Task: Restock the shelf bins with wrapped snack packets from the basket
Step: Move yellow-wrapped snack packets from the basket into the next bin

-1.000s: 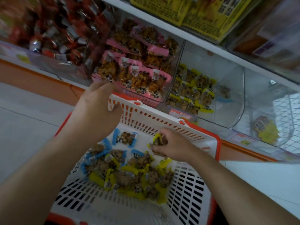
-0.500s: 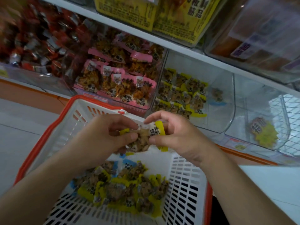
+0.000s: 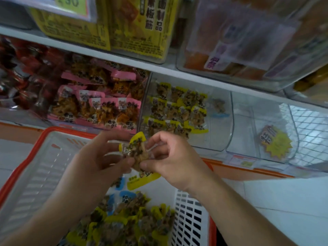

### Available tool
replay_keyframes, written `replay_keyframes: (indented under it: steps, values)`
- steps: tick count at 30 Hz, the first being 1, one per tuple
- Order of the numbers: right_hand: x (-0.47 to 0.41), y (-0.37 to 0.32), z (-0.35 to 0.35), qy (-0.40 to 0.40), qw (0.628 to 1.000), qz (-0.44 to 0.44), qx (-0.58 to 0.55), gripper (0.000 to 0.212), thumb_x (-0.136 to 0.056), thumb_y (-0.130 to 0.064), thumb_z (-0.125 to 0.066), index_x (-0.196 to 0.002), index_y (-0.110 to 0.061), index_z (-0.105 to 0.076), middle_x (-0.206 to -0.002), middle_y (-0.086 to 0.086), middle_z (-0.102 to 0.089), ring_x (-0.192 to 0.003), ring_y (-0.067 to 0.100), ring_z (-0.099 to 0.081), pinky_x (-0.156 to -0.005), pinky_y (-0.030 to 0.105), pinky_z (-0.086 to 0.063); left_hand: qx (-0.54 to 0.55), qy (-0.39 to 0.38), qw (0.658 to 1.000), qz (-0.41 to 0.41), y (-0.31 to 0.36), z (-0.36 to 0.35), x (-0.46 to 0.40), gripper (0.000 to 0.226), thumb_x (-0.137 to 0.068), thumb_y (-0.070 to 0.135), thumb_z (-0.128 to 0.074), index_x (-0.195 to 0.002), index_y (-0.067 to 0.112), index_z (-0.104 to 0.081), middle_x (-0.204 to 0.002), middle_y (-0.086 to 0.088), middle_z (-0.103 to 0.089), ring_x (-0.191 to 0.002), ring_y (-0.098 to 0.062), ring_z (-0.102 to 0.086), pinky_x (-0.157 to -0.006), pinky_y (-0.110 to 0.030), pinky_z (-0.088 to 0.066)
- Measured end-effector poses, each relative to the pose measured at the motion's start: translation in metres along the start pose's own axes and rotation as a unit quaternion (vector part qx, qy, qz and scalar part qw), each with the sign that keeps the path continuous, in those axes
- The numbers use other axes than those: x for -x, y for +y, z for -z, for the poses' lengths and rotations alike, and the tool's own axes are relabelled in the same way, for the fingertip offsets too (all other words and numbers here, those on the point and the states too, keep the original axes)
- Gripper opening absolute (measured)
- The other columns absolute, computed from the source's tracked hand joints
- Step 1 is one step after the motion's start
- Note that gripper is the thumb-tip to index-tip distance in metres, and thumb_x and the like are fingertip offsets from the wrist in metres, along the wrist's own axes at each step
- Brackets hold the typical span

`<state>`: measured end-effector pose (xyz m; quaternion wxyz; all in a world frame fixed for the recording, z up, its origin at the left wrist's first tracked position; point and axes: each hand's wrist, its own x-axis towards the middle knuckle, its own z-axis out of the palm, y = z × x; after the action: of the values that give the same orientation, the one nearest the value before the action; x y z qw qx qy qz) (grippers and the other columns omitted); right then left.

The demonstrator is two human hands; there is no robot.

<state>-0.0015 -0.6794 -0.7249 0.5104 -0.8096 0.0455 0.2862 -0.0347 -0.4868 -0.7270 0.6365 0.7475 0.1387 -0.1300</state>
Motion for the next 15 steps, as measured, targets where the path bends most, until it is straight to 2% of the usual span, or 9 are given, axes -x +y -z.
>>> replay_keyframes:
  steps: [2, 4, 5, 6, 8, 9, 11, 13, 15]
  values:
    - [0.007, 0.001, 0.016, 0.03, 0.999, 0.024, 0.019, 0.019, -0.092, -0.034, -0.084, -0.101, -0.034, -0.067, -0.095, -0.011, -0.076, -0.086, 0.006, -0.072, -0.081, 0.035, -0.064, -0.013, 0.008, 1.0, 0.0, 0.007, -0.008, -0.001, 0.044, -0.083, -0.003, -0.079, -0.1, 0.037, -0.073, -0.097, 0.003, -0.078, -0.082, -0.02, -0.077, -0.084, -0.063, -0.06]
    - [0.017, 0.001, 0.043, 0.145, 0.987, 0.056, 0.045, 0.011, -0.099, -0.029, -0.076, -0.099, -0.034, -0.066, -0.093, -0.013, -0.071, -0.086, -0.002, -0.068, -0.072, 0.017, -0.058, -0.05, 0.014, 0.999, -0.011, 0.019, -0.022, -0.008, 0.039, -0.082, 0.004, -0.083, -0.097, 0.039, -0.074, -0.094, 0.006, -0.078, -0.082, -0.015, -0.077, -0.085, -0.058, -0.061]
    - [0.022, 0.003, 0.059, 0.218, 0.972, 0.064, 0.052, 0.013, -0.1, -0.023, -0.073, -0.1, -0.034, -0.065, -0.091, -0.013, -0.069, -0.085, -0.004, -0.066, -0.068, 0.013, -0.054, -0.083, 0.015, 0.996, -0.026, 0.026, -0.032, -0.016, 0.036, -0.082, 0.01, -0.085, -0.098, 0.041, -0.073, -0.092, 0.006, -0.076, -0.08, -0.012, -0.075, -0.083, -0.052, -0.063]
    - [0.027, 0.005, 0.076, 0.286, 0.955, 0.061, 0.056, 0.017, -0.1, -0.017, -0.07, -0.101, -0.032, -0.063, -0.092, -0.013, -0.068, -0.082, -0.004, -0.065, -0.064, 0.01, -0.051, -0.119, 0.013, 0.992, -0.047, 0.034, -0.043, -0.024, 0.034, -0.082, 0.018, -0.086, -0.098, 0.043, -0.072, -0.091, 0.007, -0.075, -0.079, -0.009, -0.073, -0.077, -0.044, -0.062]
    - [0.032, 0.017, 0.106, 0.376, 0.923, 0.024, 0.079, 0.022, -0.096, -0.009, -0.067, -0.105, -0.028, -0.059, -0.096, -0.008, -0.065, -0.076, 0.004, -0.064, -0.056, 0.015, -0.046, -0.171, 0.003, 0.982, -0.085, 0.047, -0.071, -0.045, 0.031, -0.082, 0.029, -0.087, -0.1, 0.046, -0.07, -0.09, 0.017, -0.073, -0.081, 0.001, -0.07, -0.065, -0.026, -0.058]
    - [0.033, 0.024, 0.118, 0.391, 0.915, -0.006, 0.097, 0.024, -0.094, -0.008, -0.065, -0.107, -0.026, -0.056, -0.099, -0.004, -0.064, -0.077, 0.005, -0.061, -0.056, 0.02, -0.044, -0.188, -0.006, 0.977, -0.098, 0.052, -0.086, -0.057, 0.03, -0.082, 0.032, -0.087, -0.101, 0.046, -0.069, -0.087, 0.021, -0.072, -0.08, 0.006, -0.068, -0.063, -0.017, -0.055]
    - [0.033, 0.037, 0.133, 0.361, 0.923, -0.074, 0.109, 0.028, -0.091, -0.01, -0.065, -0.112, -0.023, -0.052, -0.102, 0.001, -0.063, -0.08, 0.013, -0.061, -0.057, 0.029, -0.043, -0.234, -0.025, 0.963, -0.129, 0.056, -0.119, -0.082, 0.028, -0.083, 0.033, -0.086, -0.103, 0.042, -0.07, -0.083, 0.019, -0.072, -0.077, 0.013, -0.065, -0.058, -0.006, -0.048]
    - [0.034, 0.045, 0.138, 0.299, 0.94, -0.127, 0.106, 0.03, -0.092, -0.018, -0.068, -0.114, -0.023, -0.049, -0.102, 0.002, -0.064, -0.081, 0.017, -0.064, -0.057, 0.03, -0.043, -0.292, -0.057, 0.943, -0.149, 0.056, -0.15, -0.105, 0.029, -0.083, 0.034, -0.085, -0.107, 0.039, -0.07, -0.091, 0.018, -0.071, -0.076, 0.009, -0.065, -0.056, -0.004, -0.043]
    - [0.035, 0.05, 0.141, 0.249, 0.95, -0.15, 0.11, 0.03, -0.093, -0.024, -0.068, -0.115, -0.022, -0.048, -0.099, 0.001, -0.065, -0.084, 0.018, -0.065, -0.06, 0.032, -0.045, -0.347, -0.096, 0.921, -0.15, 0.055, -0.175, -0.122, 0.031, -0.083, 0.035, -0.084, -0.11, 0.037, -0.069, -0.098, 0.018, -0.067, -0.083, 0.005, -0.06, -0.06, -0.008, -0.042]
